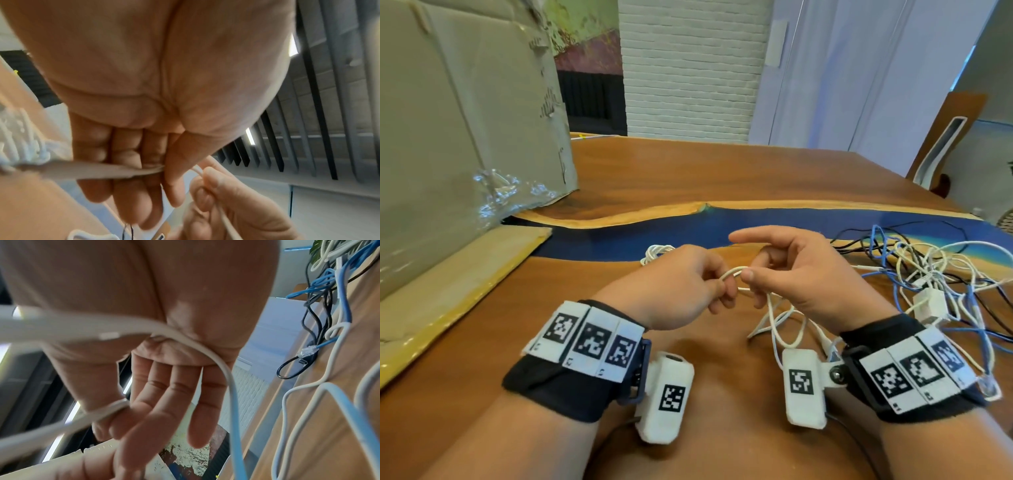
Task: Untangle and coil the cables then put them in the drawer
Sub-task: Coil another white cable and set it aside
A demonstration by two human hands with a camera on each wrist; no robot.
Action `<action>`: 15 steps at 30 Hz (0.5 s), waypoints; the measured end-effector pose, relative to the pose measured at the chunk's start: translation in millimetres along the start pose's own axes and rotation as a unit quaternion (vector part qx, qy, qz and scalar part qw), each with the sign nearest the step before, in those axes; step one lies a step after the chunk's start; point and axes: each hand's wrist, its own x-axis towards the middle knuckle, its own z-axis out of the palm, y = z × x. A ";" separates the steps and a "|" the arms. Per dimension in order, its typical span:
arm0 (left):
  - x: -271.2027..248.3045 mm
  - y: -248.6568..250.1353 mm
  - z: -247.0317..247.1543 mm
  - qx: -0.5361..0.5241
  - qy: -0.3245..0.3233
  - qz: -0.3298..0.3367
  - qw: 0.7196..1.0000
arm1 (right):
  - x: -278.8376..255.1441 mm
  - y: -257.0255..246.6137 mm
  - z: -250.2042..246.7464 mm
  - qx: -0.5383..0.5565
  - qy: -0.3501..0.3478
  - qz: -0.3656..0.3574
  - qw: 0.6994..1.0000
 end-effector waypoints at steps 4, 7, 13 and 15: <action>-0.8 1.1 4.0 -0.214 -0.001 -0.025 0.977 | -0.7 -2.3 0.2 -0.048 -0.013 0.033 0.998; -2.9 -1.0 0.5 -0.334 -0.068 -0.038 0.939 | -0.8 -1.9 -2.7 -0.070 -0.025 0.063 0.995; 0.3 -0.2 -6.8 -0.544 -0.017 0.034 0.838 | -2.1 -2.2 -2.3 -0.119 -0.135 0.094 0.979; 1.9 -1.4 -14.0 -0.626 0.011 0.053 0.778 | -2.2 -2.1 2.5 -0.067 -0.157 0.087 0.981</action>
